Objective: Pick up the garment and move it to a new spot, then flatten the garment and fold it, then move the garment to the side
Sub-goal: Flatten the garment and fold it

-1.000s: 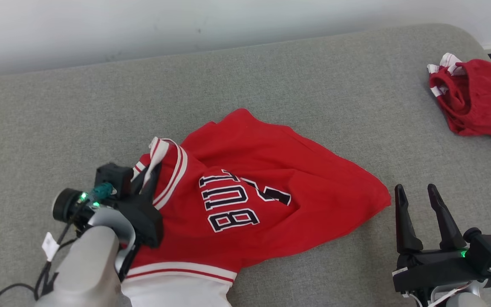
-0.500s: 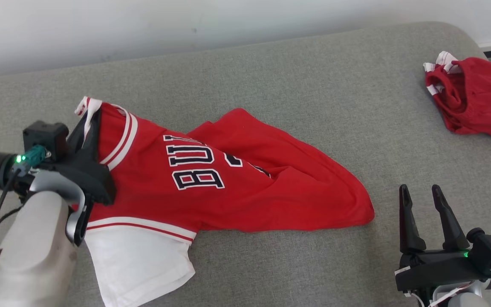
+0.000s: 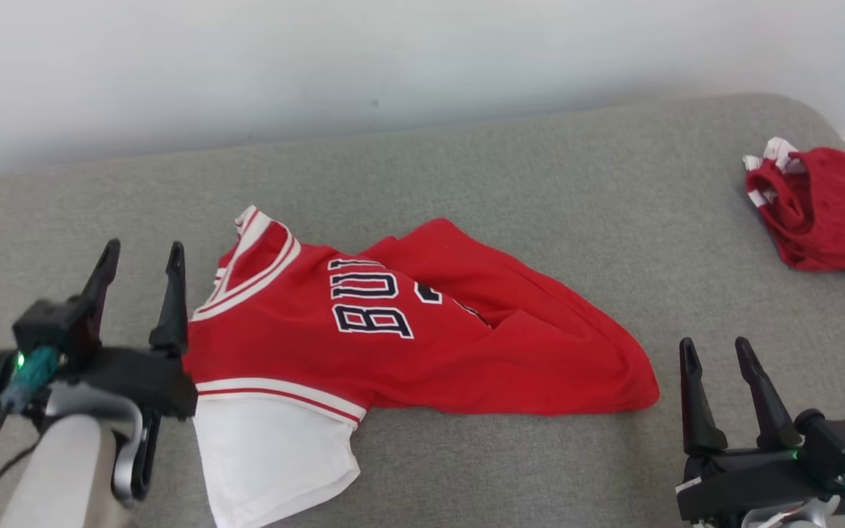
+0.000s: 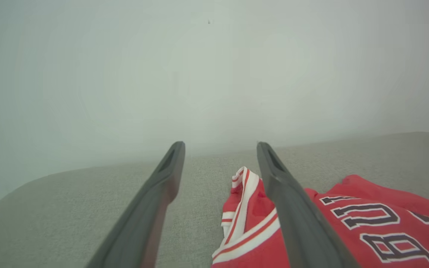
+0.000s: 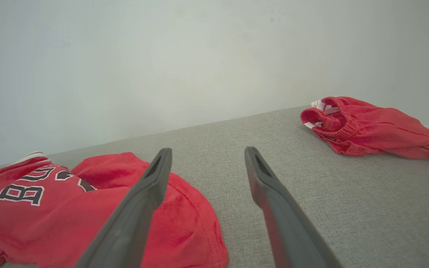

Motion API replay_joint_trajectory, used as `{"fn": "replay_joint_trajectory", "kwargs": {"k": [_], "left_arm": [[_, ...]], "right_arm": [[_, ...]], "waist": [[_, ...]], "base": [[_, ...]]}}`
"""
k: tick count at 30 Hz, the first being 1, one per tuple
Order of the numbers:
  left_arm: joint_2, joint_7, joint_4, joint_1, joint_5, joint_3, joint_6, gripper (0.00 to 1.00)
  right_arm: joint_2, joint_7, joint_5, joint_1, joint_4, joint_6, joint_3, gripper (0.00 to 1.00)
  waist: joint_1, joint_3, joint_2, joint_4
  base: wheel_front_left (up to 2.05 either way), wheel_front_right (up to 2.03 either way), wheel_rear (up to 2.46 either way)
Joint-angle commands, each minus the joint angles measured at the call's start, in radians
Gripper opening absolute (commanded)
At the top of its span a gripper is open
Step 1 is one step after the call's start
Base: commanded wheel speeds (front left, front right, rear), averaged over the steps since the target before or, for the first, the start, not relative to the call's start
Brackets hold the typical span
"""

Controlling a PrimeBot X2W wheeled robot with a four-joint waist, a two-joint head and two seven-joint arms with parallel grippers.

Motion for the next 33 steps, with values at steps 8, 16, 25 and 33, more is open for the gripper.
{"fn": "replay_joint_trajectory", "kwargs": {"k": [8, 16, 25, 33], "left_arm": [[-0.057, 0.000, -0.243, 0.248, 0.047, 0.120, 0.022, 1.00], [-0.101, 0.000, -0.356, 0.385, 0.077, 0.157, 0.018, 1.00], [-0.141, 0.000, -0.440, 0.487, 0.108, 0.178, -0.001, 1.00], [-0.147, 0.000, -0.450, 0.513, 0.092, 0.182, -0.045, 1.00]], "right_arm": [[-0.014, 0.000, -0.015, 0.054, -0.016, -0.003, 0.015, 1.00], [-0.031, 0.000, -0.022, 0.076, -0.040, -0.003, 0.027, 1.00], [-0.042, 0.009, -0.023, 0.103, -0.076, -0.003, 0.034, 1.00], [-0.046, 0.032, -0.026, 0.134, -0.105, -0.003, 0.028, 1.00]], "waist": [[0.0000, -0.097, 0.0000, 0.067], [0.0000, -0.123, 0.0000, 0.083], [0.0000, -0.132, 0.0000, 0.082], [0.0000, -0.135, 0.0000, 0.077]], "base": [[0.00, 0.00, 0.00], [0.00, 0.00, 0.00], [0.00, 0.00, 0.00], [0.00, 0.00, 0.00]]}}
